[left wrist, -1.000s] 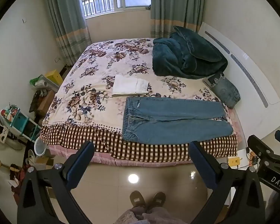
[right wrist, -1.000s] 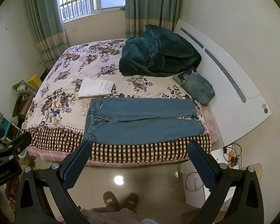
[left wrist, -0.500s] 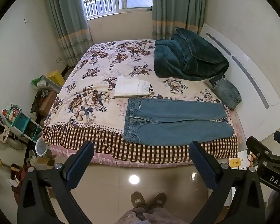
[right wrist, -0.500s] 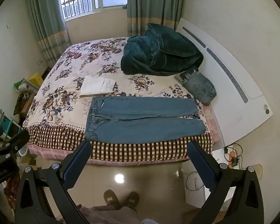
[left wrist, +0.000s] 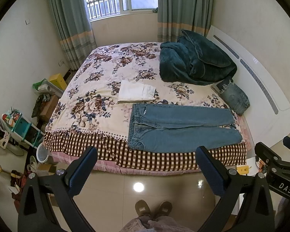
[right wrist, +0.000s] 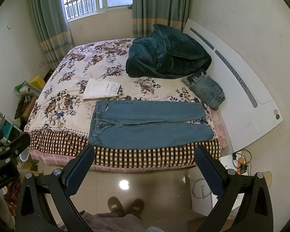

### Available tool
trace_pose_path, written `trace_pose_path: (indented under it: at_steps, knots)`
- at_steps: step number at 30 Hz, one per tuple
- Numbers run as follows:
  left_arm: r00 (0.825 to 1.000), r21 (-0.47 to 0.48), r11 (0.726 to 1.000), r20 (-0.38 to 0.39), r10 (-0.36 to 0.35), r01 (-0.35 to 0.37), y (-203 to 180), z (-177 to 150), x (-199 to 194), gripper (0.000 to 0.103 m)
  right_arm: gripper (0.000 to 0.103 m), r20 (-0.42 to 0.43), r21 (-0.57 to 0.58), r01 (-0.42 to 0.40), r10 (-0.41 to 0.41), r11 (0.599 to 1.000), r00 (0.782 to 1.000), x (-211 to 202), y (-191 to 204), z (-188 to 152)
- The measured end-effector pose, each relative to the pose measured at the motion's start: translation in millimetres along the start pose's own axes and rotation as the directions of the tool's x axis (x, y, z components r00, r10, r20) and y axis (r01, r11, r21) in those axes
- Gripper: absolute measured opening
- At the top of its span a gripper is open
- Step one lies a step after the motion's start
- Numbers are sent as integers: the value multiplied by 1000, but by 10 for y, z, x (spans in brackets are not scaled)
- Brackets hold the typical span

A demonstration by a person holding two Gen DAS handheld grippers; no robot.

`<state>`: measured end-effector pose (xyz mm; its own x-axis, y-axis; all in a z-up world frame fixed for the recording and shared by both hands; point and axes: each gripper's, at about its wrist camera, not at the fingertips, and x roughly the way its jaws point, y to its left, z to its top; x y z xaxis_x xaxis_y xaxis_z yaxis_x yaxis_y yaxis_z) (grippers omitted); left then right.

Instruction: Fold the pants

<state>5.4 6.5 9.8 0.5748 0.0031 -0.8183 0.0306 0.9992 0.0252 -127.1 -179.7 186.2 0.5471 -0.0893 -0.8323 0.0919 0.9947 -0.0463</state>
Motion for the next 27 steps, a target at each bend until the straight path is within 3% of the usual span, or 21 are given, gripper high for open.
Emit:
trace_pose_path:
  at_steps: [27]
  knots:
    - [1000,-2,1000,3,-1,1,-8,-12,-3,103,103,-5,-2,-9,9,1000,1000,28,76,-32]
